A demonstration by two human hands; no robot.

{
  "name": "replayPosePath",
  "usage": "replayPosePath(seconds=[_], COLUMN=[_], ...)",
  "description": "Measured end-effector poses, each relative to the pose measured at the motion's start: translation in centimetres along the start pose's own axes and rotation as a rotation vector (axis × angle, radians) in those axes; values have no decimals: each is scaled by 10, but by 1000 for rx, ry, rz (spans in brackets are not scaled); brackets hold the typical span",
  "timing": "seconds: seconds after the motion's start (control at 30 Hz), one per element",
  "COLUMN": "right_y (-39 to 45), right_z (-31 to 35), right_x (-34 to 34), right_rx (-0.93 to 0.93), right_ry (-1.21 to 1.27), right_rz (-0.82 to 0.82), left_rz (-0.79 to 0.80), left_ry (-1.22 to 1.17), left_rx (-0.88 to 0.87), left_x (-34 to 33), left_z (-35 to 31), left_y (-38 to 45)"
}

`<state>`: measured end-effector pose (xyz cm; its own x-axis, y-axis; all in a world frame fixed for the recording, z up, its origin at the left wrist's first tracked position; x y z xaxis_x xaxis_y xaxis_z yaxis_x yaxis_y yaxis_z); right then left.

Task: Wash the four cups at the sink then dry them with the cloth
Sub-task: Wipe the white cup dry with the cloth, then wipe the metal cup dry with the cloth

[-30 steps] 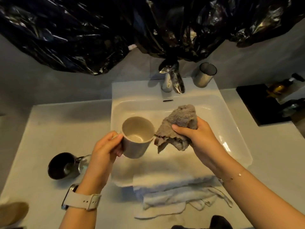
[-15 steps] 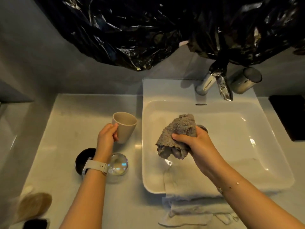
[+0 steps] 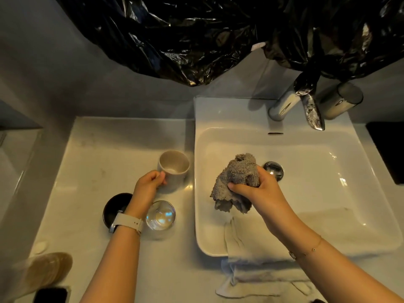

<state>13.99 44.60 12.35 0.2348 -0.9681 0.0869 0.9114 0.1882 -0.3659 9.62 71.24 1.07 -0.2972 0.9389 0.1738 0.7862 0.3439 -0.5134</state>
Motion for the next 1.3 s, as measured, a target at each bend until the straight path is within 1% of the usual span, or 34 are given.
replayPosePath(seconds=[0.1, 0.17, 0.3, 0.37, 0.53, 0.63, 0.73, 0.83, 0.87, 0.9, 0.97, 1.07, 1.2, 1.3], right_y=[1, 2, 0, -1, -6, -8, -17, -26, -29, -33, -38, -44, -43, -38], right_z=[-3, -5, -7, -7, -6, -5, 3, 10, 12, 14, 21, 34, 39, 39], right_x=[2, 3, 5, 7, 17, 31, 49, 82, 95, 110, 136, 177, 232, 267], right_rx=[-2, -23, -82, -94, -112, -124, -63, -16, -7, 6, 59, 173, 205, 209], right_ry=[-18, -12, 72, 98, 97, 103, 127, 159, 177, 192, 184, 110, 112, 178], right_rz=[-17, -17, -17, -20, -20, -64, -88, -153, -176, -196, -220, -237, -278, -288], left_rz=[-42, -70, -65, -47, -97, -176, -277, -399, -405, -385, -295, -140, 95, 217], left_ry=[411, 544, 537, 585, 676, 725, 763, 758, 737, 699, 569, 409, 396, 406], left_rx=[-50, -49, 28, 55, 101, 109, 110, 35, -14, -71, -165, -190, -198, -206], left_x=[9, 13, 12, 9, 10, 7, 7, 2, -7, -20, -52, -112, -207, -274], left_z=[7, 8, 9, 10, 13, 6, -13, -43, -56, -69, -96, -127, -155, -164], left_y=[-7, -7, -5, -6, -12, -19, -37, -66, -76, -85, -102, -118, -130, -126])
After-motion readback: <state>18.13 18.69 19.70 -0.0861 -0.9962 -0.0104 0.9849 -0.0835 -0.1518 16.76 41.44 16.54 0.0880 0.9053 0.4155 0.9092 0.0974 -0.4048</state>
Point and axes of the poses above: each hand's wrist, its own y-axis towards the middle knuckle, its own x-axis out of the back of the hand, z = x × y, the point moved 6 cm from there along y, towards the middle knuckle, and after that the axes turned 5 degrees about x, right-handed, at the moved point
